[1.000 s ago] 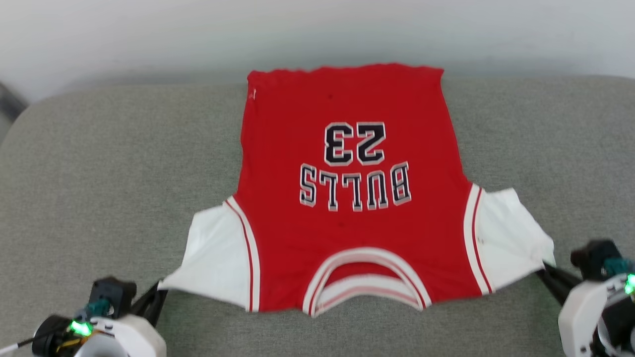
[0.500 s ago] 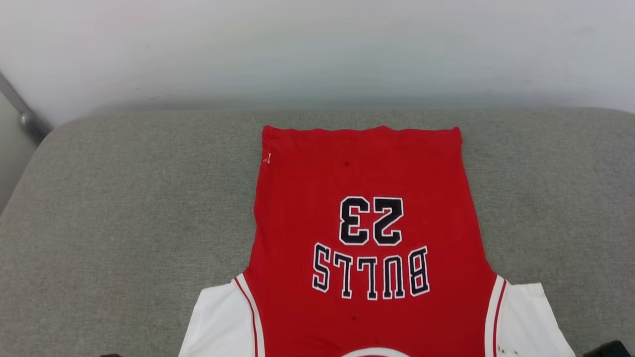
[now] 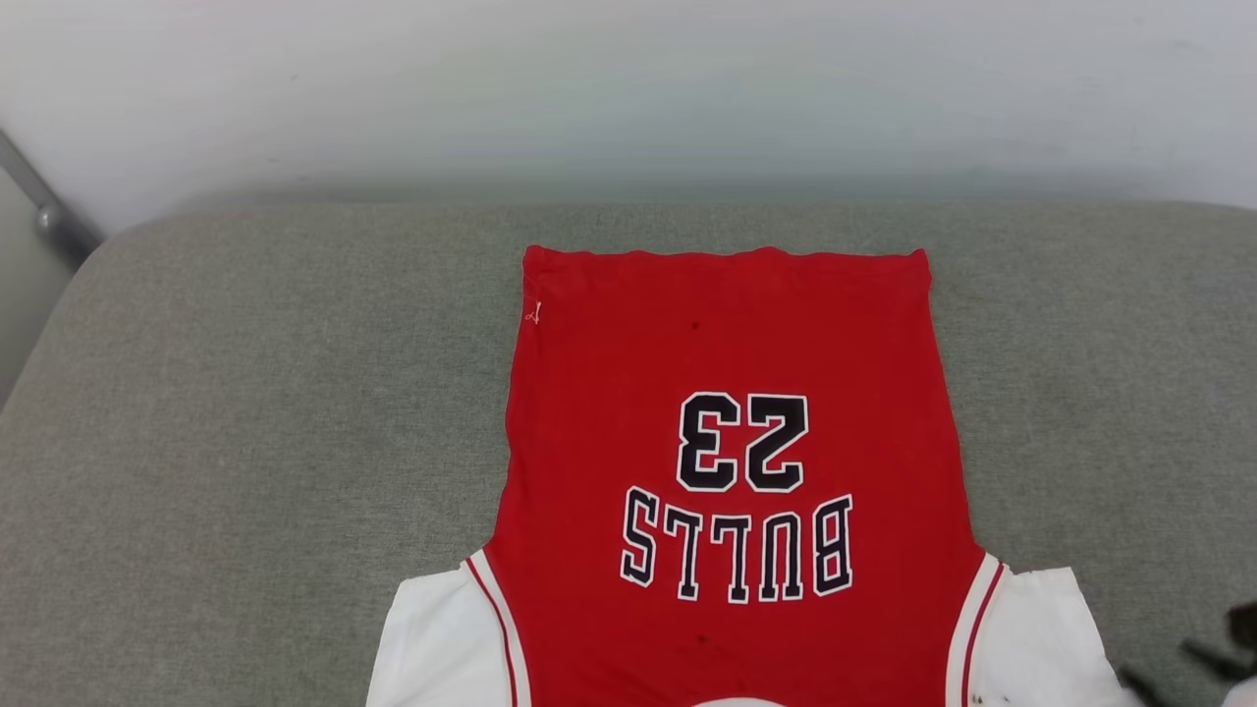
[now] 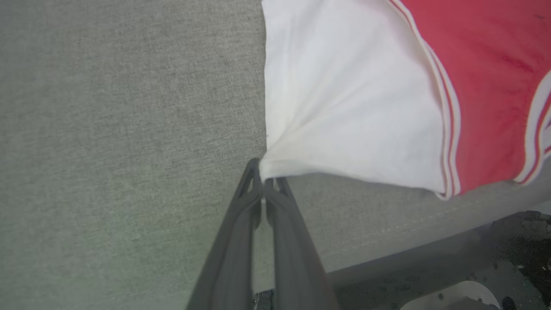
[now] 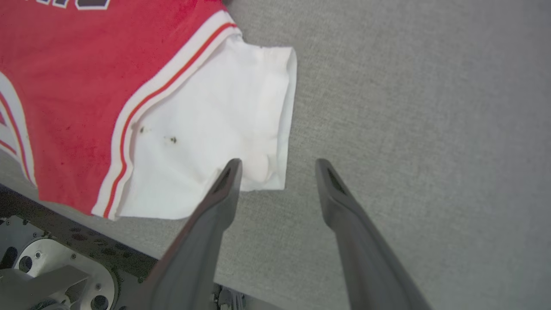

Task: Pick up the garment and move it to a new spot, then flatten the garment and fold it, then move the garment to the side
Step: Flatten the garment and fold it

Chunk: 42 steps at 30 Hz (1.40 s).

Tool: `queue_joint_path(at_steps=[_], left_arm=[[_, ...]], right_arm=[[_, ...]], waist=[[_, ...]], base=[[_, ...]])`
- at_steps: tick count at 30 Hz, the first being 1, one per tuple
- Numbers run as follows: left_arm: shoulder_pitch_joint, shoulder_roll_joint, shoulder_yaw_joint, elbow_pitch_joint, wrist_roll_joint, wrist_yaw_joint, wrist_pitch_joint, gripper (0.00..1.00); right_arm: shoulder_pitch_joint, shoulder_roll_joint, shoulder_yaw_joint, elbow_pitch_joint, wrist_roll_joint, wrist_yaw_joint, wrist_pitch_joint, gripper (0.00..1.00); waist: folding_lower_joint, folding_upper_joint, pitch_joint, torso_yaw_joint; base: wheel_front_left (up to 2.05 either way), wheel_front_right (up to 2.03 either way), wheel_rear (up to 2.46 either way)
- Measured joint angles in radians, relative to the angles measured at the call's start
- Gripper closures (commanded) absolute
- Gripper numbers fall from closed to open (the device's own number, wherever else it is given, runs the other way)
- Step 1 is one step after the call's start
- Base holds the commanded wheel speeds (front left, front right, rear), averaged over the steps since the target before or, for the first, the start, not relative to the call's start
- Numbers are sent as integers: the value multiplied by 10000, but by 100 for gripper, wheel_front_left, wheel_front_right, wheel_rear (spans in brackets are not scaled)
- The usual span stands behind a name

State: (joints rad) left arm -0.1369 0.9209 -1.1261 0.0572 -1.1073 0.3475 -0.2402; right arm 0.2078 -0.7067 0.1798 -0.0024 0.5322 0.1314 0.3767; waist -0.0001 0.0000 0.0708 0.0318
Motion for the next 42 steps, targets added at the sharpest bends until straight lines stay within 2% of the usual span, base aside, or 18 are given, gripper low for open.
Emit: queue_joint_path(at_steps=[7,9,10,13,17,20,21,22,27,34,42], left_arm=[[-623,65,8,-445,591,228,117,100],[-747,71,6,-535,677,234,171,100],[-1014,69,21,-732,874,284,213,100],[-1445,23,117,-999,1137,353,249,100],[-1897,-84,130,-1237,1522,399,270,100],[-2253,-171,123,-1331,1858,410,337,100],[-2371,-222,132,-1352,1925,412,336,100],[-2673,-420,148,-1400,2146,405,314,100],[-3144,-780,119,-1450,2539,347,242,100],[-3556,-1147,148,-1570,2778,244,75,100],[-3669,-1369,226,-1712,2876,222,-86,100]], right_arm=[[-1510,-1032,-1584,-1243,265,-2,619,0],[-1899,-1235,-1756,-1358,295,-4,742,0],[-2751,-1638,-1916,-1557,579,-4,1197,0],[-4108,-2209,-1707,-1662,1338,-2,2245,0],[-6227,-2959,-809,-1442,2389,-2,4324,0],[-7895,-3323,-109,-1162,2717,-4,6121,0],[-8439,-3361,127,-1081,2731,-4,6642,0],[-9962,-3254,694,-640,2681,-2,8027,0],[-11986,-2719,1256,374,2019,-2,9434,0],[-12950,-2125,1290,1699,1342,-2,9693,0],[-12752,-1858,1229,2328,1162,-4,9591,0]], waist=[[1,0,405,286],[1,0,496,346],[1,0,723,478],[1,0,1173,692],[3,0,1912,983],[4,0,2521,1208],[3,0,2725,1285],[4,0,3339,1541],[4,0,4283,2033],[3,0,5271,2763],[2,0,5934,3172]], base=[[0,0,0],[0,0,0],[0,0,0],[0,0,0],[0,0,0],[0,0,0],[0,0,0],[0,0,0],[0,0,0],[0,0,0],[0,0,0]])
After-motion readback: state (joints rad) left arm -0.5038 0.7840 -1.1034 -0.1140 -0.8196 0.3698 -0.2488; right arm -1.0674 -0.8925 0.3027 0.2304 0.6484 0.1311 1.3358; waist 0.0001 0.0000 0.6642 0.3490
